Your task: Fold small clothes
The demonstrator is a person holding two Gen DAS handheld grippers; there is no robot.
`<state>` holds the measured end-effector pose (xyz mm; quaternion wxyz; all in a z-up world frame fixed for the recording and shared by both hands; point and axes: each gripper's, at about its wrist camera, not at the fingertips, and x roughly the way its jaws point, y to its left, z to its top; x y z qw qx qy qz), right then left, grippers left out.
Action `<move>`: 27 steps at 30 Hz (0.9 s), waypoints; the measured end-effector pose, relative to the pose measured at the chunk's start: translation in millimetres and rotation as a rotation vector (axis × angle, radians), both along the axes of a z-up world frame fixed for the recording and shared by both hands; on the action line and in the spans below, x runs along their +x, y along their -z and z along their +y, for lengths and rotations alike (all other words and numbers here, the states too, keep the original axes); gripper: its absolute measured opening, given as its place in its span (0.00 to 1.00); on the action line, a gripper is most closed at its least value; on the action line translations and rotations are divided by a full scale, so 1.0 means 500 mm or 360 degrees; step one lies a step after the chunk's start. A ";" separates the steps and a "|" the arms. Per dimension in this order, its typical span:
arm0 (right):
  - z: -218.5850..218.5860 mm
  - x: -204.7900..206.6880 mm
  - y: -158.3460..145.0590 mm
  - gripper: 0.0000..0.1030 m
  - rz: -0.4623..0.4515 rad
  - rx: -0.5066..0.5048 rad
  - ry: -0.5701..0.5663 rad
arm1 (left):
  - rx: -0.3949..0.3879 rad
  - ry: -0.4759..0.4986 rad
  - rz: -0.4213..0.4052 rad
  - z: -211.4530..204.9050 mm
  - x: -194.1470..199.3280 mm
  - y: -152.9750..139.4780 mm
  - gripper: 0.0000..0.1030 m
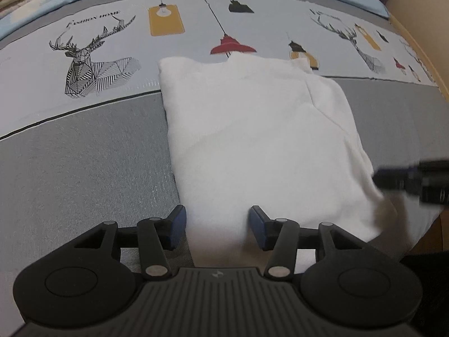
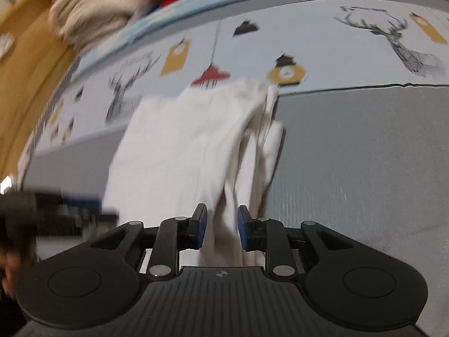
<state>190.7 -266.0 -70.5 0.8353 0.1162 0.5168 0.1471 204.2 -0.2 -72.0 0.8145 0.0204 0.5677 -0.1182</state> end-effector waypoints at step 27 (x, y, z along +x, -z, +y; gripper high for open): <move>-0.041 -0.042 -0.065 0.48 -0.0176 -0.0041 0.0059 | -0.0092 -0.0062 -0.0073 0.013 0.002 -0.036 0.55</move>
